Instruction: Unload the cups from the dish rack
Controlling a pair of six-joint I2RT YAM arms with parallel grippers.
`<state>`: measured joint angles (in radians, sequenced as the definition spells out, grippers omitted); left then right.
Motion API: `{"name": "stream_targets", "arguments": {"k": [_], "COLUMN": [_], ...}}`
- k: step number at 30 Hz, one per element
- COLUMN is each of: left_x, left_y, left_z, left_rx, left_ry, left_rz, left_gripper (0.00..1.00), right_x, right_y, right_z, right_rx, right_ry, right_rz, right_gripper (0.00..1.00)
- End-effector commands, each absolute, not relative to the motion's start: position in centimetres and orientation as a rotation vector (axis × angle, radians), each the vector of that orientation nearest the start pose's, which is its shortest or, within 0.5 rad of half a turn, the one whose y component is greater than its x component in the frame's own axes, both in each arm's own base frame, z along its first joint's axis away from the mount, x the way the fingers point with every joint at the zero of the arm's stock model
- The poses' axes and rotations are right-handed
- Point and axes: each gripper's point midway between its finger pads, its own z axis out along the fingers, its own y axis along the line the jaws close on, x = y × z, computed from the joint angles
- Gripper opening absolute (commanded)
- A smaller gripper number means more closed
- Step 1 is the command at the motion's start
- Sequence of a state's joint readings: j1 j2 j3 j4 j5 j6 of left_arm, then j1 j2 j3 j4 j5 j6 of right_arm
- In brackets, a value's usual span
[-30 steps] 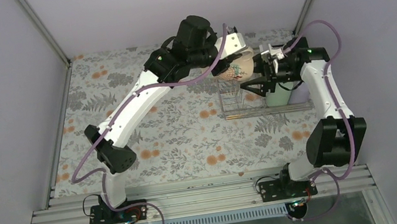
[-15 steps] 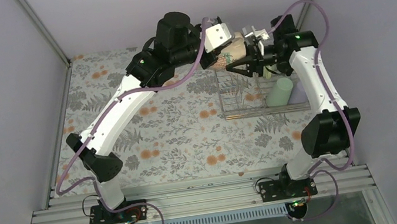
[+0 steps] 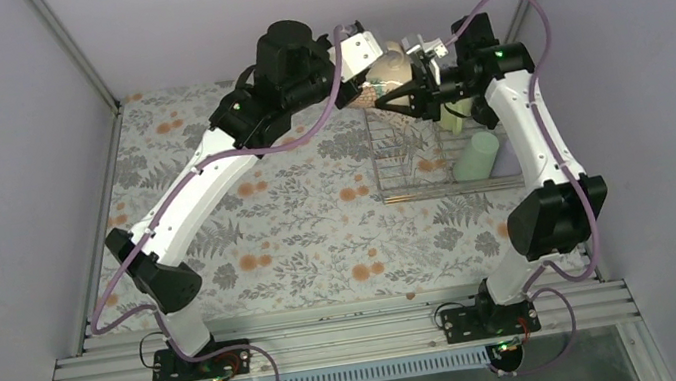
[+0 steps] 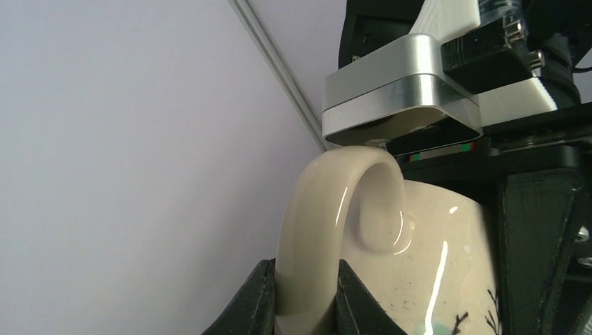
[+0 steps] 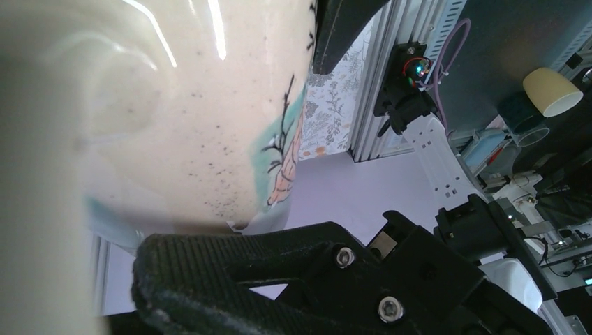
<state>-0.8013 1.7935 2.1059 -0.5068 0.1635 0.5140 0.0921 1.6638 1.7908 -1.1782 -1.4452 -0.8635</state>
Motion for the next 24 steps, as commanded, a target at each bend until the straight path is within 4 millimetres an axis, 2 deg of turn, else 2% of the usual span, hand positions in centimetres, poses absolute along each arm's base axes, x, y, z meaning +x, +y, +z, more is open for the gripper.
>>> {"name": "stream_targets", "arguments": {"k": [1,3,4,6,8,11,13,17,20,24], "left_x": [34.2,34.5,34.7,35.1,35.5,35.9,36.2,35.7,35.8,35.9], "left_y": [-39.2,-38.9,-38.6,-37.7,-36.4,-33.5,-31.0,-25.6,-21.5,-15.9], "left_z": [48.0,47.6,47.5,47.5,48.2,49.5,50.7,53.0,53.2,52.6], "left_rx": [1.165,1.174,1.174,1.174,1.154,1.110,1.061,0.972,0.913,0.834], "left_ry": [1.254,1.269,1.276,1.298,1.308,1.301,1.301,1.294,1.325,1.395], "left_rz": [-0.301,-0.266,-0.246,-0.209,-0.163,-0.041,0.058,0.184,0.319,0.463], "left_gripper": [0.08,0.18,0.27,0.54,0.75,0.91,0.96,1.00,1.00,1.00], "right_x": [29.7,30.4,30.7,31.8,33.2,36.1,37.7,39.8,40.4,40.5], "right_y": [20.2,20.3,20.4,20.4,20.9,21.5,21.9,23.6,26.1,31.0], "right_z": [41.7,41.9,41.9,41.6,40.9,39.2,39.2,37.0,34.5,31.5], "right_rx": [-1.244,-1.233,-1.233,-1.226,-1.221,-1.201,-1.192,-1.218,-1.292,-1.413], "right_ry": [1.336,1.381,1.399,1.461,1.534,1.659,1.705,1.772,1.808,1.812], "right_rz": [1.260,1.215,1.187,1.114,1.038,0.935,0.883,0.755,0.680,0.561], "right_gripper": [0.03,0.03,0.03,0.03,0.03,0.03,0.03,0.03,0.03,0.03]}}
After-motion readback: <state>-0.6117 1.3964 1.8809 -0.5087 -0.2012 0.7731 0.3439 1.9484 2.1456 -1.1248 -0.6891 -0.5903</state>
